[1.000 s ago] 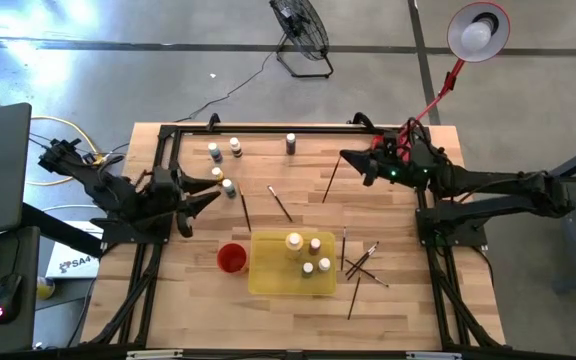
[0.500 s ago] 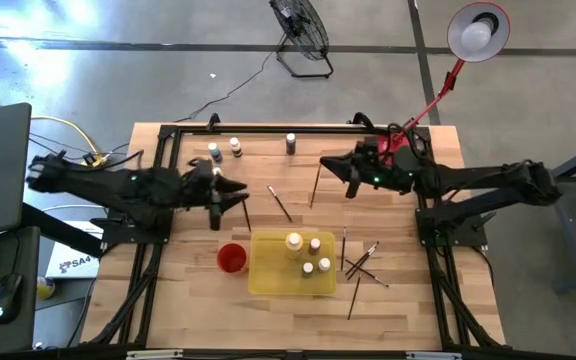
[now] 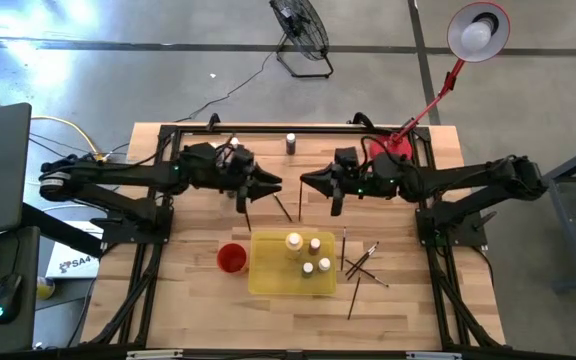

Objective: Pick & Place Paint Supplies
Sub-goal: Put the golden paintbrush into the orange cup

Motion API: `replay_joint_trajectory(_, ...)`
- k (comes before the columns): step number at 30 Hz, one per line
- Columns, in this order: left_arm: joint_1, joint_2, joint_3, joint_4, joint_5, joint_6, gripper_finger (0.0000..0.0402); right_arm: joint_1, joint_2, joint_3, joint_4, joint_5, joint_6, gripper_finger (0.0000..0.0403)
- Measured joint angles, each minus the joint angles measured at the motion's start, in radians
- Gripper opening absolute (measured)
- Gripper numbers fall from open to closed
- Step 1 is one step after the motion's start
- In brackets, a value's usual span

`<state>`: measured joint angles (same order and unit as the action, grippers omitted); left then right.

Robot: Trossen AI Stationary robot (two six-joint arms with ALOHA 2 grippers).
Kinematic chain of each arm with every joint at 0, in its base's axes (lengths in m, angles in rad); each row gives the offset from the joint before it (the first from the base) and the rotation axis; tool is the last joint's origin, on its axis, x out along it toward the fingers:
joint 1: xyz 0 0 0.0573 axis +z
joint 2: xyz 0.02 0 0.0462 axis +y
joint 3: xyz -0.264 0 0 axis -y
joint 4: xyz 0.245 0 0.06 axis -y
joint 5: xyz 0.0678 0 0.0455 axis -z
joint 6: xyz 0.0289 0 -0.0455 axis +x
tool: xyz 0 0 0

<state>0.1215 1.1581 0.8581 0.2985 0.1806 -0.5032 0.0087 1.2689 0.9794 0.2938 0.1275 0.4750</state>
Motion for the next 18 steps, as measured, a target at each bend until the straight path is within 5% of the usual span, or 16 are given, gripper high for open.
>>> replay_joint_trajectory(6, 0.019, 0.057, 0.0, 0.002, 0.05, 0.001, 0.0144, 0.007, 0.0, 0.002, 0.003, -0.005, -0.008, 0.0003)
replay_joint_trajectory(13, 0.016, 0.125, 0.078, 0.006, 0.078, 0.067, 0.0216, 0.004, 0.0, 0.002, -0.003, -0.029, -0.007, 0.0003)
replay_joint_trajectory(18, 0.016, 0.177, 0.151, 0.005, 0.091, 0.107, 0.0229, 0.004, 0.0, 0.002, -0.006, -0.028, -0.008, 0.0003)
